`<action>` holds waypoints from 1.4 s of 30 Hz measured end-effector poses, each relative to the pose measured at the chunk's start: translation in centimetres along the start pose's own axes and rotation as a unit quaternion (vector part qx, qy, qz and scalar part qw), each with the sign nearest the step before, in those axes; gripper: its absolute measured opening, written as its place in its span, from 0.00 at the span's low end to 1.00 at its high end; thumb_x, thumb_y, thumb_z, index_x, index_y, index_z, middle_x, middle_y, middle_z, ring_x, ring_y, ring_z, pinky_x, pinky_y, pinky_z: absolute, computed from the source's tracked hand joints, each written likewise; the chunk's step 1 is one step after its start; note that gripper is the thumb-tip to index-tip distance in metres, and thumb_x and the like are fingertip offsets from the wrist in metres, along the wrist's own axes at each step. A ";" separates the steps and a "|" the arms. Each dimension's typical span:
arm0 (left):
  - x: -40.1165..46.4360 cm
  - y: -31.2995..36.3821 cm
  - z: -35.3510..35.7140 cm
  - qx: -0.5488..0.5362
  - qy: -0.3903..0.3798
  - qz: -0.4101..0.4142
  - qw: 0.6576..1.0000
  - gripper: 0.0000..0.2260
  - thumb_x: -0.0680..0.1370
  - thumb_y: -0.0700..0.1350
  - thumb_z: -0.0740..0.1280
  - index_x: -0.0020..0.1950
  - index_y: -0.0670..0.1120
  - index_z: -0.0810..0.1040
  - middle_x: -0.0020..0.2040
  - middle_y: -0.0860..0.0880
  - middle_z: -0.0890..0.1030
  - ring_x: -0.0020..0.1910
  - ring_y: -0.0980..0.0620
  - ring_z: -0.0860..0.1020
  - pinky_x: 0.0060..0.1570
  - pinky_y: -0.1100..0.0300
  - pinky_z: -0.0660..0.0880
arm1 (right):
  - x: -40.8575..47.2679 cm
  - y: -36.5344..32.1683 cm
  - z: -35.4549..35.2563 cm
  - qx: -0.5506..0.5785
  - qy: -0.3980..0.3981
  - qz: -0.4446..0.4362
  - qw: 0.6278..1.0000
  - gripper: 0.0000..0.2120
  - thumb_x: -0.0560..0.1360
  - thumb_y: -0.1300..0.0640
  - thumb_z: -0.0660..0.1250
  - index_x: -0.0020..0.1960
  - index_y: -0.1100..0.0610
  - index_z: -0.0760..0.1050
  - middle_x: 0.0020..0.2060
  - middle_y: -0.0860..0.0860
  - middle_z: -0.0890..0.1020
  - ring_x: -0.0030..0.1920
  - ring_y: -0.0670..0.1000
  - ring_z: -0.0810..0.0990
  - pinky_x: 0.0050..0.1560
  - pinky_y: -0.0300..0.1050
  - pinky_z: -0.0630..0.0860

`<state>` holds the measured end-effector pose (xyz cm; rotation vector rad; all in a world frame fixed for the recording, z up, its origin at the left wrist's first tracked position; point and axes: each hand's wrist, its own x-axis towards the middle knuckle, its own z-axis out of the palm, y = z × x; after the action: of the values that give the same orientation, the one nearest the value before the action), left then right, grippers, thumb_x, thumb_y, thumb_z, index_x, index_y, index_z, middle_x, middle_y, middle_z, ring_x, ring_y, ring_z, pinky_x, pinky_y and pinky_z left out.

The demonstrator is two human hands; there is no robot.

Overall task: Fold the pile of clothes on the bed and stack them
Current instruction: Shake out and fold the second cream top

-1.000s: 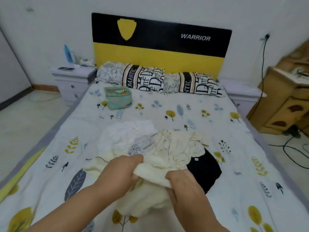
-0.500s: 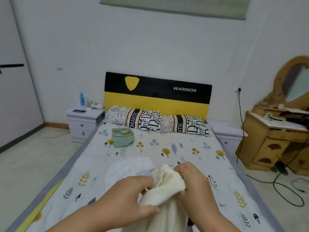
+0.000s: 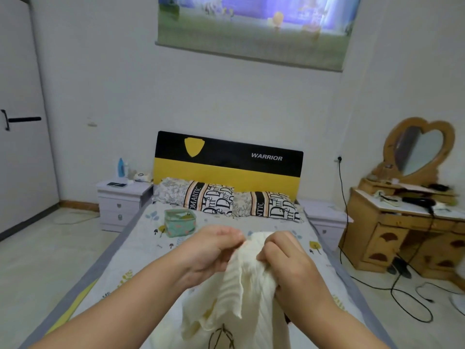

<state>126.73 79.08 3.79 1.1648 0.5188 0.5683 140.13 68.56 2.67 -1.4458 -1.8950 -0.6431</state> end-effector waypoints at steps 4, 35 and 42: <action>-0.7 1.4 0.6 -0.081 0.046 0.042 0.995 0.06 0.74 0.32 0.64 0.44 0.40 0.78 0.36 0.47 0.83 0.29 0.53 0.77 0.32 0.60 0.79 | -1.0 -0.2 -0.8 0.017 -0.014 0.041 0.999 0.16 0.52 0.76 0.57 0.34 0.61 0.70 0.32 0.52 0.72 0.37 0.46 0.62 0.33 0.42 0.63; -1.5 -0.3 -1.9 0.365 -0.136 0.021 0.921 0.13 0.73 0.50 0.71 0.36 0.44 0.71 0.33 0.46 0.70 0.34 0.51 0.66 0.38 0.63 0.64 | 7.2 -1.7 -11.4 0.344 -0.080 0.257 0.899 0.14 0.73 0.72 0.60 0.40 0.58 0.79 0.36 0.51 0.82 0.40 0.49 0.80 0.44 0.48 0.77; -2.7 1.1 -4.2 0.419 -0.131 -0.049 0.897 0.18 0.60 0.59 0.74 0.35 0.46 0.78 0.33 0.48 0.80 0.32 0.55 0.76 0.36 0.62 0.73 | 4.3 1.1 -12.1 0.273 -0.030 0.379 0.884 0.07 0.75 0.64 0.63 0.46 0.67 0.78 0.43 0.63 0.82 0.41 0.53 0.78 0.43 0.46 0.73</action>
<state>121.88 80.54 3.73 1.9884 0.6036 0.0648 142.93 62.84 13.86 -1.6363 -1.2219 0.2932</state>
